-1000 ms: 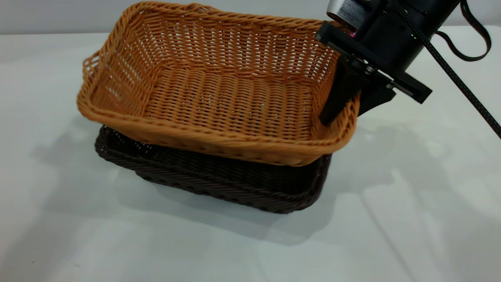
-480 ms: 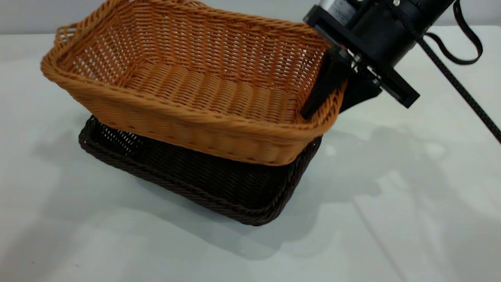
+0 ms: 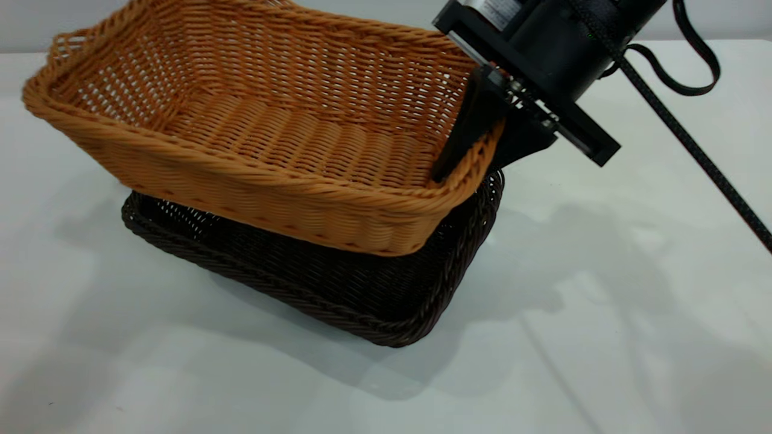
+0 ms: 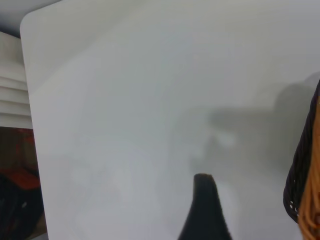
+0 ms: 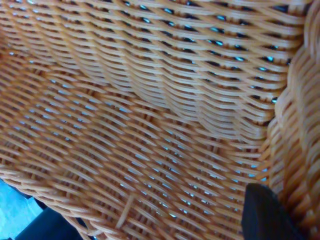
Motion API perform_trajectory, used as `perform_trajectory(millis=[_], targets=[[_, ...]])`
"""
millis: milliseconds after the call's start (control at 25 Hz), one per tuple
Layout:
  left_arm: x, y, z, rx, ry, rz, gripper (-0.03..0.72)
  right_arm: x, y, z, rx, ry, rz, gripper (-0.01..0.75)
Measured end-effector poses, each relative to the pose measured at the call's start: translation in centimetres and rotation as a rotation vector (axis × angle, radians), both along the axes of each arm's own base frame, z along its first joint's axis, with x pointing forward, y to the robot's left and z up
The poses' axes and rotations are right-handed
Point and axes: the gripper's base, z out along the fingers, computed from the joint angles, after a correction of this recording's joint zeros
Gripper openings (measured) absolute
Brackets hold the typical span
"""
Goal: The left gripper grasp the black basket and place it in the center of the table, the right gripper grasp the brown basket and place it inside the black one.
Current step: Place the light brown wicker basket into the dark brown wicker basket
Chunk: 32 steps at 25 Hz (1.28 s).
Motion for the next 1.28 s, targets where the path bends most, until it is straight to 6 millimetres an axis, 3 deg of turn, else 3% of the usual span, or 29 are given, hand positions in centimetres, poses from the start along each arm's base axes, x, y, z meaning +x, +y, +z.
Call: perform_trajectory(millis=[280,440,920,1120,1280], targets=[[0.0,0.0,0.0,0.0,-0.002,-0.002,0.507,-0.9,0.3,-2.5,-0.119,-0.031,-0.128,0.087],[0.0,0.0,0.0,0.004,0.0,-0.009,0.507,-0.5,0.1,-2.7,-0.139,-0.063,-0.161,0.087],[0.0,0.0,0.0,0.017,0.005,-0.029,0.507,-0.7,-2.2,-4.3,-0.31,-0.149,0.039,0.099],[-0.1,0.0,0.0,0.026,0.016,-0.034,0.507,-0.5,-2.7,-4.4,-0.36,-0.201,0.098,0.186],[-0.1,0.0,0.0,0.026,0.017,-0.033,0.507,0.0,-2.9,-4.0,-0.382,-0.24,0.14,0.339]])
